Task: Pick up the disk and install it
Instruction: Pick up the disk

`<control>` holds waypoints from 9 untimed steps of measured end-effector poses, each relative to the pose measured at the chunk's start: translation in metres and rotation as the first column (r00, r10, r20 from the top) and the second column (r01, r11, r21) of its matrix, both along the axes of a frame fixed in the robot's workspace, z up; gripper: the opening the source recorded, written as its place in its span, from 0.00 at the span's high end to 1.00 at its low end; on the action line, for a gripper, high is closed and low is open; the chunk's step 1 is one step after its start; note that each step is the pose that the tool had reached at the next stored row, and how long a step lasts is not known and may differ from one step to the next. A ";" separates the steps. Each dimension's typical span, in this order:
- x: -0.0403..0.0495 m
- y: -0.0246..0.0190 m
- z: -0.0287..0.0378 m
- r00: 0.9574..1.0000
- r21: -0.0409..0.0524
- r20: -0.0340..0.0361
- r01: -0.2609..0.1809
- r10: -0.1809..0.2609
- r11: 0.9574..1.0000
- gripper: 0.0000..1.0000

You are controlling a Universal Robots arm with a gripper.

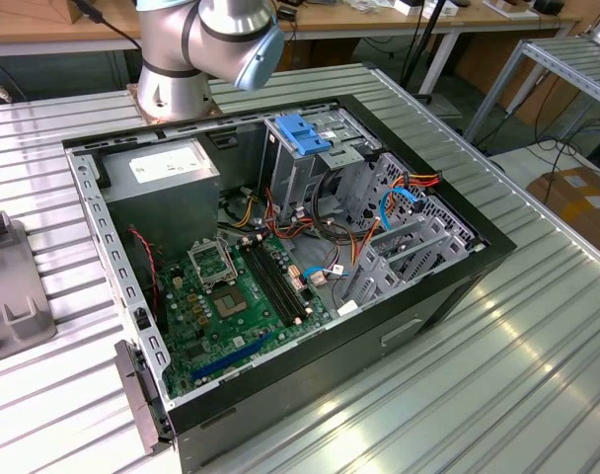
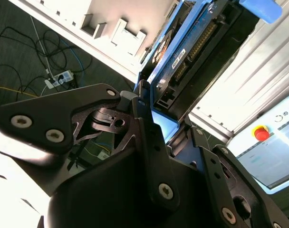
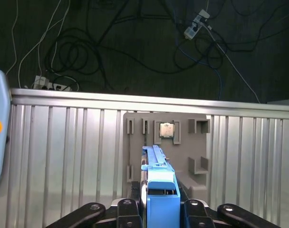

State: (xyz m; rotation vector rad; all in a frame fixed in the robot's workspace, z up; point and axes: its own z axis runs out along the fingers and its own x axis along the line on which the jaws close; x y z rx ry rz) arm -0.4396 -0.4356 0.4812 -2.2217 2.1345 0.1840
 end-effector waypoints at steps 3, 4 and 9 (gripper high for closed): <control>0.0015 -0.0010 0.0000 1.000 0.000 0.000 0.000 0.000 1.000 0.63; 0.0020 -0.0014 0.0000 1.000 0.000 0.000 0.000 0.000 1.000 0.63; 0.0046 -0.0034 0.0000 1.000 0.000 0.000 0.000 0.000 1.000 0.63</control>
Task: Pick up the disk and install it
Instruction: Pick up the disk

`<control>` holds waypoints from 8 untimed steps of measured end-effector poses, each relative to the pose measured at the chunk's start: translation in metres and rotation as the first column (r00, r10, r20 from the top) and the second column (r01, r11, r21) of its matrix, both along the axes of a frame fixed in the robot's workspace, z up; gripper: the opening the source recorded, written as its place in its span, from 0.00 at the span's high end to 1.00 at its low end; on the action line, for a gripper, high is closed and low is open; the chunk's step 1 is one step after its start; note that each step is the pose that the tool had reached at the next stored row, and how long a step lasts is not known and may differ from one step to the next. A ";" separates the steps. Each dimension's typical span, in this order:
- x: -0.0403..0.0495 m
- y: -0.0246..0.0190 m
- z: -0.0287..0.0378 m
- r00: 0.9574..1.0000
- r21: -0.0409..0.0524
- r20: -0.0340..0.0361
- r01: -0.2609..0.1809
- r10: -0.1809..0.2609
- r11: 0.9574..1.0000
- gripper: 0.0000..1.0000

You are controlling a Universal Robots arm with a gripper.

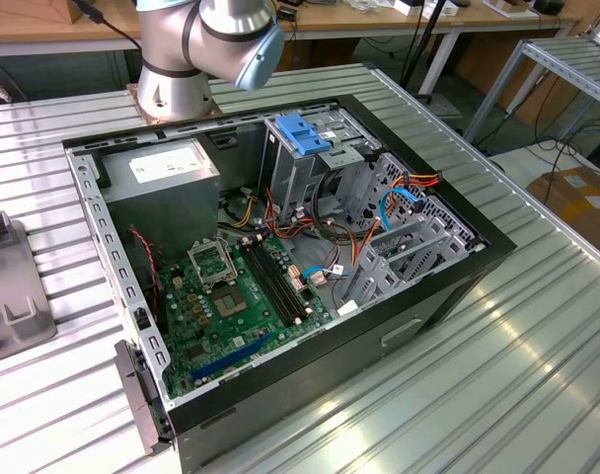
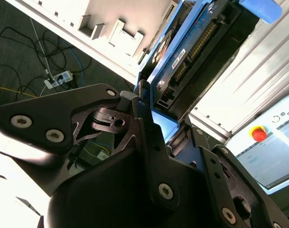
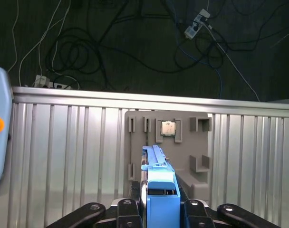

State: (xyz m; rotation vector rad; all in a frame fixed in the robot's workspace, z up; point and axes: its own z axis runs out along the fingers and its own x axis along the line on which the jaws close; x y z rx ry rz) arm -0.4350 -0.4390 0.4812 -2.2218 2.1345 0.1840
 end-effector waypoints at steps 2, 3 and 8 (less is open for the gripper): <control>0.0010 -0.0008 0.0000 1.000 0.000 0.000 0.000 0.000 1.000 0.63; 0.0014 -0.0011 0.0000 1.000 0.000 0.000 0.000 0.000 1.000 0.63; 0.0039 -0.0032 0.0000 1.000 0.000 0.000 0.000 0.000 1.000 0.63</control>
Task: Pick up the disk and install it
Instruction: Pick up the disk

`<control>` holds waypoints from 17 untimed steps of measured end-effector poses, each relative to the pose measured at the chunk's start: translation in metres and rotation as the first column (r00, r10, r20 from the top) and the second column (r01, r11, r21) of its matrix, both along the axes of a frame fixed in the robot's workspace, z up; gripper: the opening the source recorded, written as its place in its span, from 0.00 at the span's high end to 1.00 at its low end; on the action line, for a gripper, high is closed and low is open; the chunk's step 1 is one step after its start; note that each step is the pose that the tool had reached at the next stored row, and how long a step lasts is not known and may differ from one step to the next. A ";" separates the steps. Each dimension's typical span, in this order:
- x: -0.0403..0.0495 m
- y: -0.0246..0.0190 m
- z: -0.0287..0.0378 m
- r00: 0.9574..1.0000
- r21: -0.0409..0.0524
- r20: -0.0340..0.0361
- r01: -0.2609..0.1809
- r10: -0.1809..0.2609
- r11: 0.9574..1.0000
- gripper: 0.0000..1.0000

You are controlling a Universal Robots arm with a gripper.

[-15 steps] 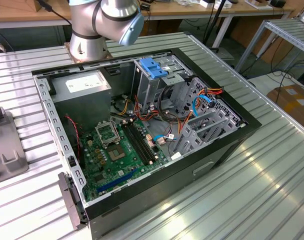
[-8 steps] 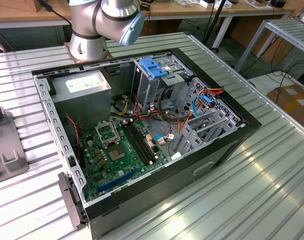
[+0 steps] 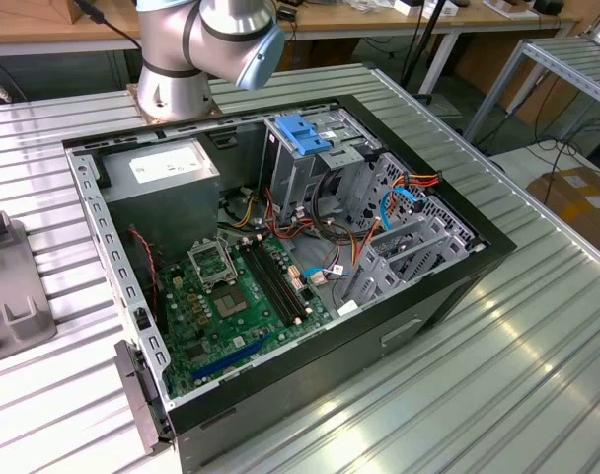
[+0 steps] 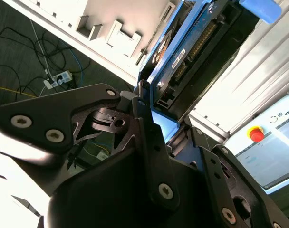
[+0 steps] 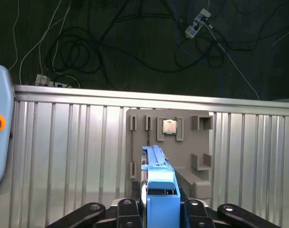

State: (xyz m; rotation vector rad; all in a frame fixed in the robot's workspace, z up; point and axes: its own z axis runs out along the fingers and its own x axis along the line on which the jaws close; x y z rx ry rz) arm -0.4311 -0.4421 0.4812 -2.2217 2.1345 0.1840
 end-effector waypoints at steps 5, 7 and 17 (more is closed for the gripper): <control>0.0025 -0.0021 0.0000 1.000 0.000 0.000 0.000 0.000 1.000 0.63; 0.0036 -0.0032 0.0000 1.000 0.000 0.000 0.000 0.000 1.000 0.63; 0.0089 -0.0068 0.0000 1.000 0.000 0.000 0.000 0.000 1.000 0.63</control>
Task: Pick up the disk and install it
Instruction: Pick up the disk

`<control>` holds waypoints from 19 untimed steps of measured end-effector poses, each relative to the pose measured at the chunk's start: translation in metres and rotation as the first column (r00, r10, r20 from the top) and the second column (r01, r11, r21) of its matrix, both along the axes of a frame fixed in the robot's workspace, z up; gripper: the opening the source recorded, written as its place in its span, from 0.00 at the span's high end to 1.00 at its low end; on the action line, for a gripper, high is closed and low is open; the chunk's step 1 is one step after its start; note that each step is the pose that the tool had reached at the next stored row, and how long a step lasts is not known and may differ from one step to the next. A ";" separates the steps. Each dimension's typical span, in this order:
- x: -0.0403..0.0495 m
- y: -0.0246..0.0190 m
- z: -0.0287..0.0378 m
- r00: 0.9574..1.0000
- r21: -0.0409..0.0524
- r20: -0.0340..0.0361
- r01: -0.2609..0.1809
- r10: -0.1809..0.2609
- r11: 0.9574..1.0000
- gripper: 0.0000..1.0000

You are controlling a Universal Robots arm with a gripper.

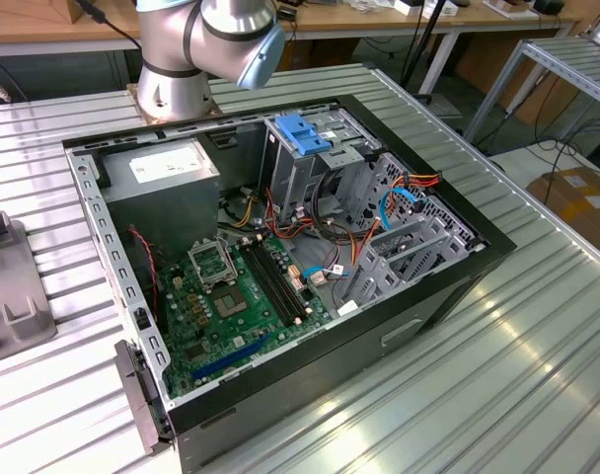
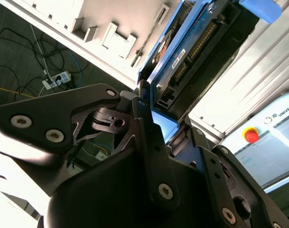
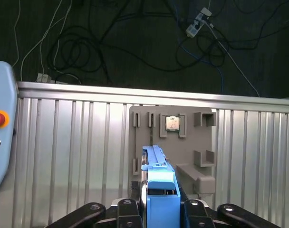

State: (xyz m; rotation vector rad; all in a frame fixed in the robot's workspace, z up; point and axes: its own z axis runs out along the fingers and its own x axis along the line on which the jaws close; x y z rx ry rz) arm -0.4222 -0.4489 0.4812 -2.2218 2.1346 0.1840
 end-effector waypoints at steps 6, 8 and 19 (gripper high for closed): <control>0.0044 -0.0020 0.0000 1.000 0.000 0.000 0.000 0.000 1.000 0.63; 0.0063 -0.0026 -0.0001 1.000 0.000 0.000 0.000 0.000 1.000 0.63; 0.0161 -0.0055 -0.0001 1.000 0.000 0.000 0.000 0.000 1.000 0.63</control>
